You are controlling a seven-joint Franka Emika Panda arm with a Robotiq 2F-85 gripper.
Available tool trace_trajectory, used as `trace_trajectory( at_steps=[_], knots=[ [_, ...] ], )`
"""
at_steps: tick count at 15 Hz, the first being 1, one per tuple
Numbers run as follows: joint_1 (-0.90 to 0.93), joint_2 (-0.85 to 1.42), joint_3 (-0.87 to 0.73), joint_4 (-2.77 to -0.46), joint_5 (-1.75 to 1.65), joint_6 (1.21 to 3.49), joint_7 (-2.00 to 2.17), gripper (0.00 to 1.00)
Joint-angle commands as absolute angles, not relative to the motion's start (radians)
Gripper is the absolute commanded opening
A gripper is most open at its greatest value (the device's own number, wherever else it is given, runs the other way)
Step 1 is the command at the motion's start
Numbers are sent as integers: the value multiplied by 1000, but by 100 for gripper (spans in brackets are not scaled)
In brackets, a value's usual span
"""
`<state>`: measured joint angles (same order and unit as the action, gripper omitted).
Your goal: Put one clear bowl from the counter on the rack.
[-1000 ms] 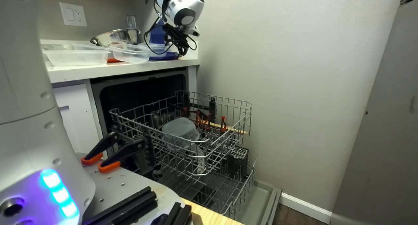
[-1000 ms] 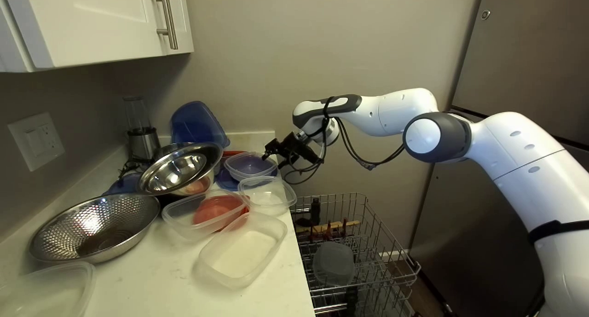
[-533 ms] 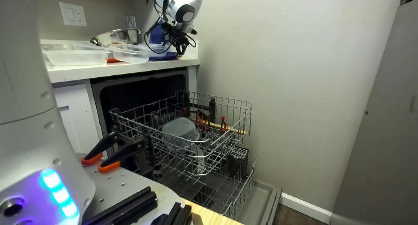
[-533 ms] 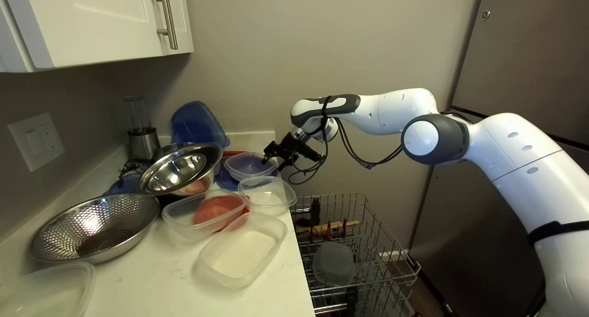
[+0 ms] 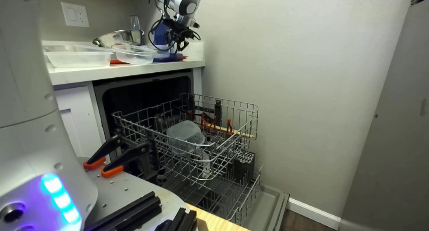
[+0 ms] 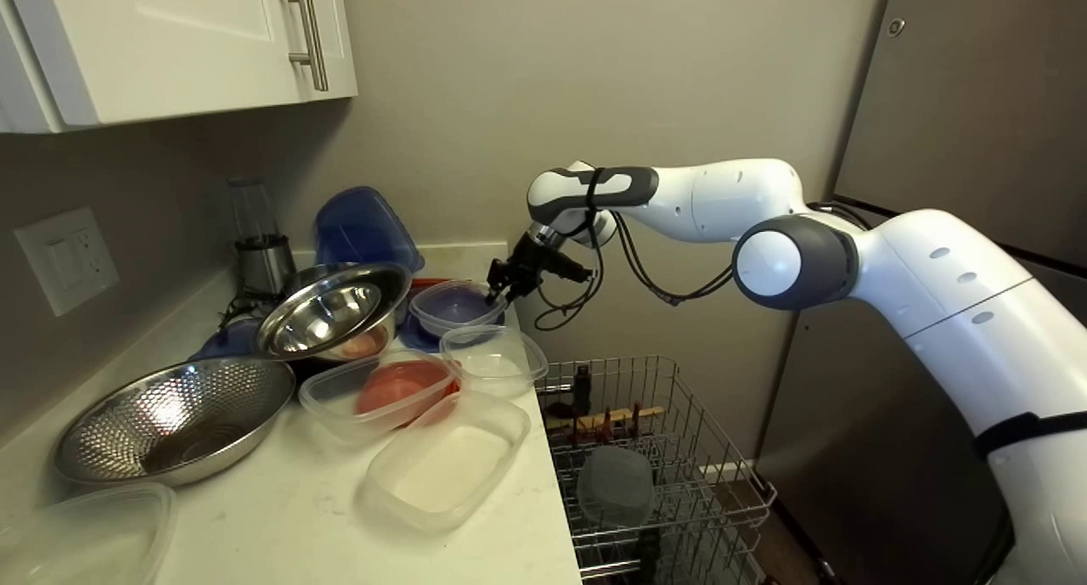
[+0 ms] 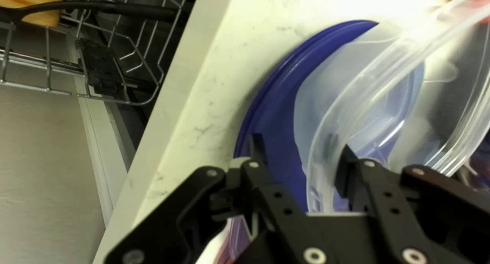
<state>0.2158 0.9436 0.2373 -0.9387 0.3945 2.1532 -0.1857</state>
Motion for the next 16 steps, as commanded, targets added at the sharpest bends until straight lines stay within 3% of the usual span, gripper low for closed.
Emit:
trace_trajectory(
  at_steps=[1, 3, 5, 16],
  knots=[
    [233, 936, 204, -911, 358, 2112, -149, 15],
    [240, 937, 191, -902, 358, 2110, -150, 2],
    [243, 938, 182, -897, 360, 2106, -151, 0],
    [273, 842, 130, -806, 314, 1875, -103, 2]
  ],
)
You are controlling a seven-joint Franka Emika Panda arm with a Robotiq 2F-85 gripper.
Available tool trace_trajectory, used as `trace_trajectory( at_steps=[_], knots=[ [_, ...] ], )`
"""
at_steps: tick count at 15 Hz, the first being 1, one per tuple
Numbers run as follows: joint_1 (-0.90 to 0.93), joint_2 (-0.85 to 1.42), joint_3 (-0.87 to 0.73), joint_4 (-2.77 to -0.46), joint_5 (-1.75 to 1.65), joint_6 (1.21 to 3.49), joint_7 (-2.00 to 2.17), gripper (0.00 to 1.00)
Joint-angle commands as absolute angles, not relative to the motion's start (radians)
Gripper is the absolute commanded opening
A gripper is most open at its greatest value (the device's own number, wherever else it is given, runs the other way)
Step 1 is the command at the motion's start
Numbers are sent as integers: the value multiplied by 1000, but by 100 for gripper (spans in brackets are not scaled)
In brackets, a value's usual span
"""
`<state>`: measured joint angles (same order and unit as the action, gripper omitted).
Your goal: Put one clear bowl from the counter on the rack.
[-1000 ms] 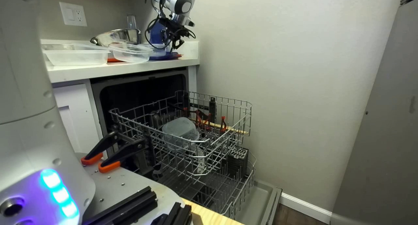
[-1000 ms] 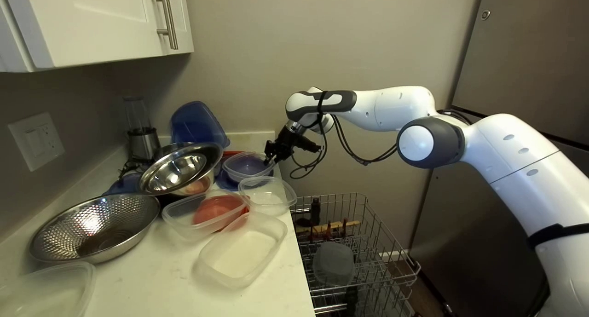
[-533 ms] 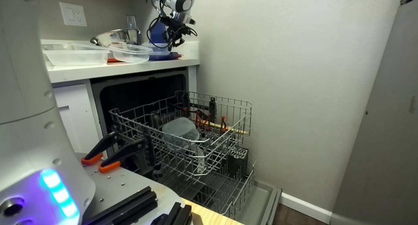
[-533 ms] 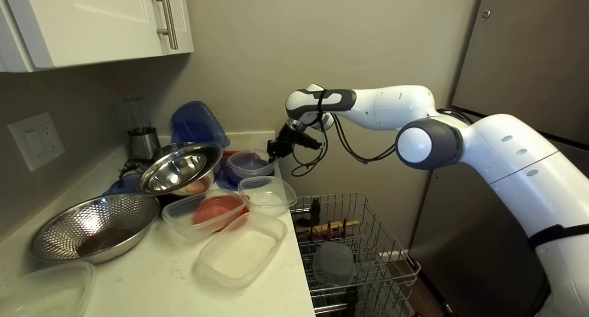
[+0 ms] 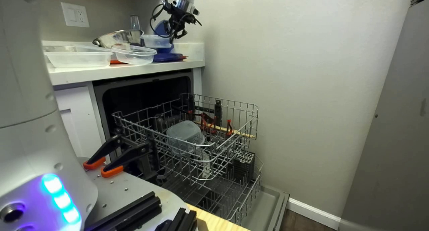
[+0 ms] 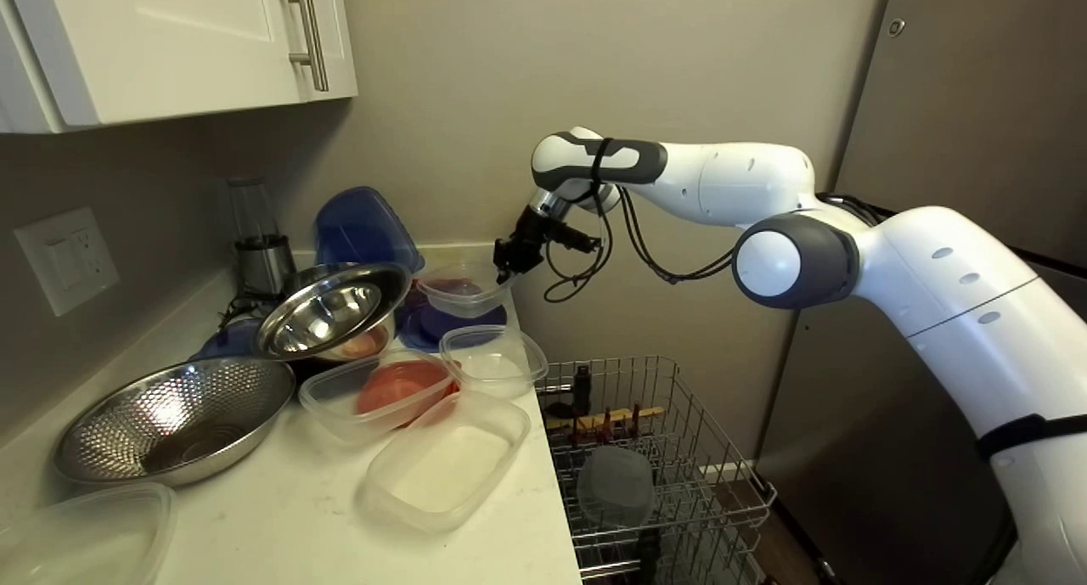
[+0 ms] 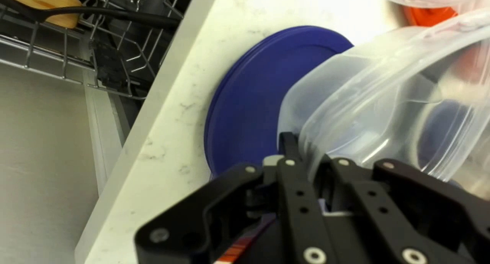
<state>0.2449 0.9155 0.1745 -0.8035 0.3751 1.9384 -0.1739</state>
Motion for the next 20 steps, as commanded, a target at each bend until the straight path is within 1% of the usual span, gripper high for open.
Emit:
trace_trajectory(
  at_steps=[1, 4, 9, 13, 20],
  knots=[
    [287, 824, 106, -799, 283, 1865, -74, 2],
    [330, 780, 39, -775, 186, 1812, 15, 2],
    [411, 753, -72, -729, 2, 1655, 119, 2],
    [466, 758, -145, -691, -132, 1487, 123, 2],
    [528, 802, -265, -665, -359, 1257, 92, 2]
  ],
)
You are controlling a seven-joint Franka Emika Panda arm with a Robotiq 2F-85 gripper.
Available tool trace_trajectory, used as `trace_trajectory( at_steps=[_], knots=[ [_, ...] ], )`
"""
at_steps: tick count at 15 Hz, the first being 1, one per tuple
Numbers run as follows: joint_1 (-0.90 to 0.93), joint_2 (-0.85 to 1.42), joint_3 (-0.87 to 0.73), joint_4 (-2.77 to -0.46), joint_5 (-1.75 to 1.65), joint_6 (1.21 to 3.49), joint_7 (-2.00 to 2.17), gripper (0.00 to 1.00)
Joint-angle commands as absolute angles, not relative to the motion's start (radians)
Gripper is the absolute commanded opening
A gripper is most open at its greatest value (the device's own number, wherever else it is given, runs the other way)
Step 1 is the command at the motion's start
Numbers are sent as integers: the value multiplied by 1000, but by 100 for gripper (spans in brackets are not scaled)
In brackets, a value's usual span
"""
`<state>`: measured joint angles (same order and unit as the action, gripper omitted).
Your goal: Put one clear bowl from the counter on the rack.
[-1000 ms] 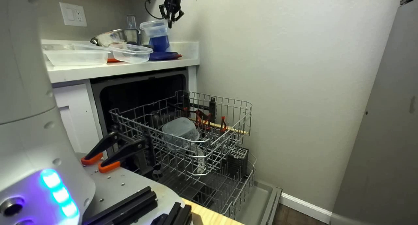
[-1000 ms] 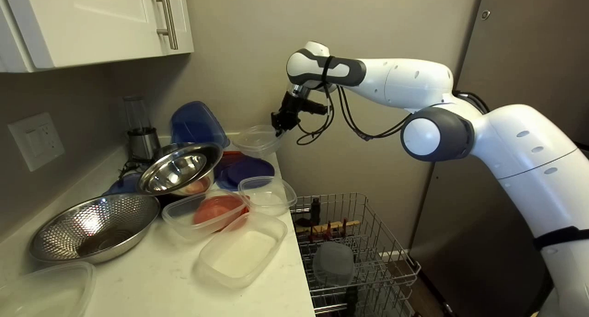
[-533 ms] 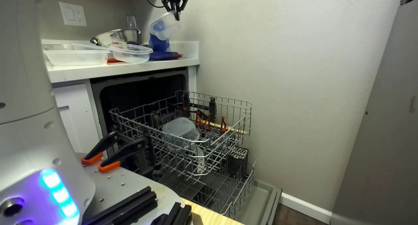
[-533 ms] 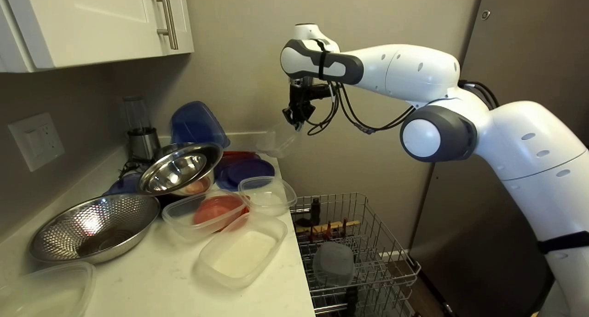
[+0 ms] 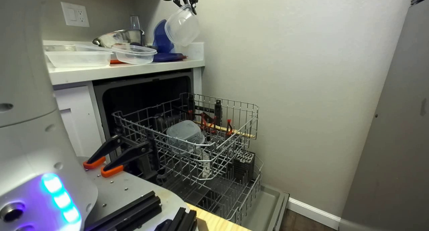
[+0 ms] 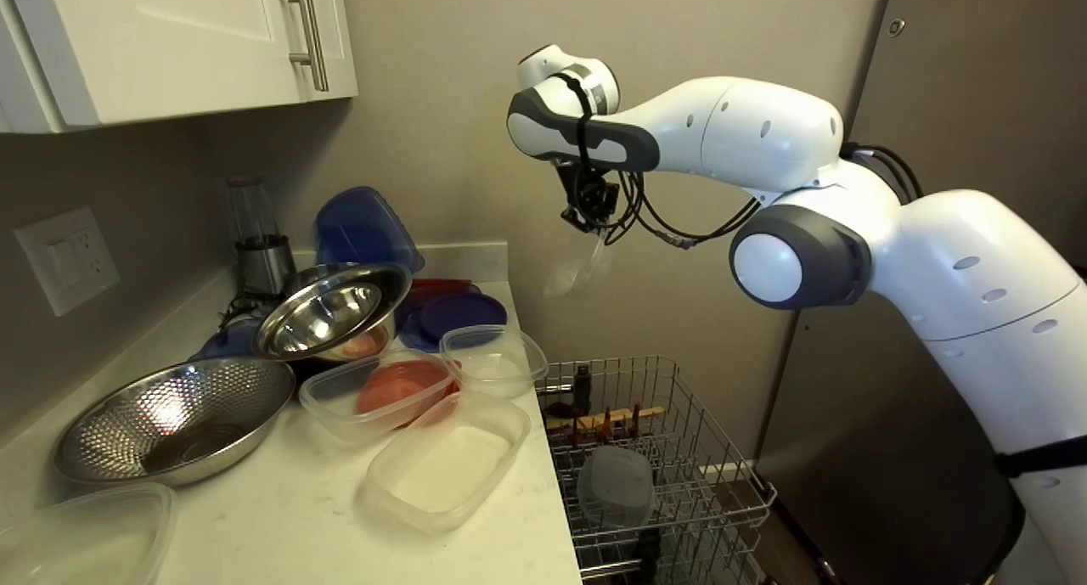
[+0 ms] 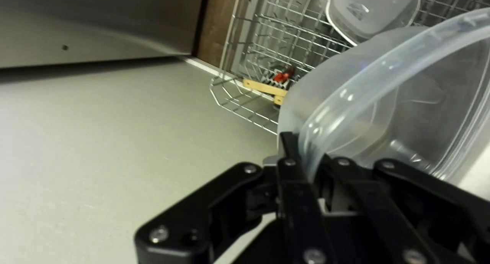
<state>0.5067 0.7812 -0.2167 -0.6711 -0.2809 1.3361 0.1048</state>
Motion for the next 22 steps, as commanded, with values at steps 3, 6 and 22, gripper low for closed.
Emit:
trace_trajectory(
  at_steps=[3, 6, 22],
  knots=[
    [508, 844, -300, -705, -422, 1216, 75, 2],
    [486, 903, -332, -742, -465, 1184, 65, 2],
    [441, 1146, -345, -819, -493, 1074, -60, 2]
  ],
)
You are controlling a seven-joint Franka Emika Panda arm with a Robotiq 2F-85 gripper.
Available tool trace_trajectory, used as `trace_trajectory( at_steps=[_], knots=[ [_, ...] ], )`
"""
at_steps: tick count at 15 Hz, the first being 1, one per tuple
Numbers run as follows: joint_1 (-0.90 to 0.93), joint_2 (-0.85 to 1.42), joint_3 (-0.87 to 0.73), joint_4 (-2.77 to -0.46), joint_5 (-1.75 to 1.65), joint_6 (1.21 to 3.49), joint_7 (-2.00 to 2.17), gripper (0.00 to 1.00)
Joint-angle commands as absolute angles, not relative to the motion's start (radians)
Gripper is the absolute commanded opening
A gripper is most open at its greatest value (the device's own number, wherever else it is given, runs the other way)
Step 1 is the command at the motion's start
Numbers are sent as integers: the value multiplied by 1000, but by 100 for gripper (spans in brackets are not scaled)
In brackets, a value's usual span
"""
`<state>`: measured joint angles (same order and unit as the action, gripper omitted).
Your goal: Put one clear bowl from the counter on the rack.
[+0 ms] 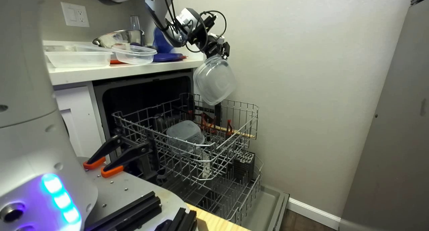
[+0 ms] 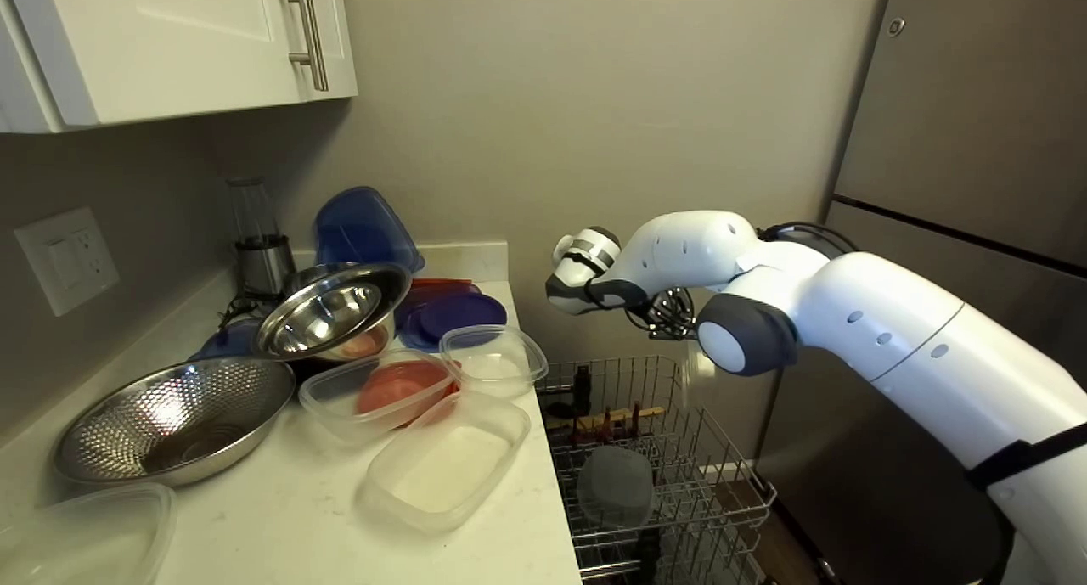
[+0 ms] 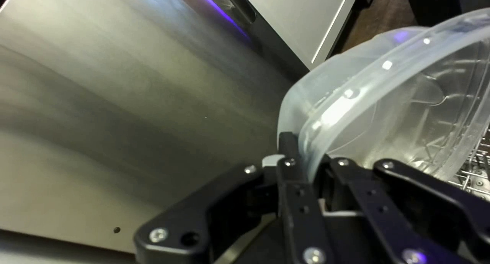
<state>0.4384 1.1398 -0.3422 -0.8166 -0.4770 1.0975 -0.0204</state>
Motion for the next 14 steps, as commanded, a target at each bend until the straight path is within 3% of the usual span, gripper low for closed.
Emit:
trace_trajectory(
  at_steps=[1, 3, 4, 14],
  knots=[
    [442, 1150, -345, -817, -492, 1069, -62, 2],
    [443, 1154, -343, -805, -482, 1046, -56, 2],
    [439, 1156, -341, -816, -477, 1087, -21, 6],
    [406, 1158, -336, -795, -450, 1090, -16, 2]
  ],
)
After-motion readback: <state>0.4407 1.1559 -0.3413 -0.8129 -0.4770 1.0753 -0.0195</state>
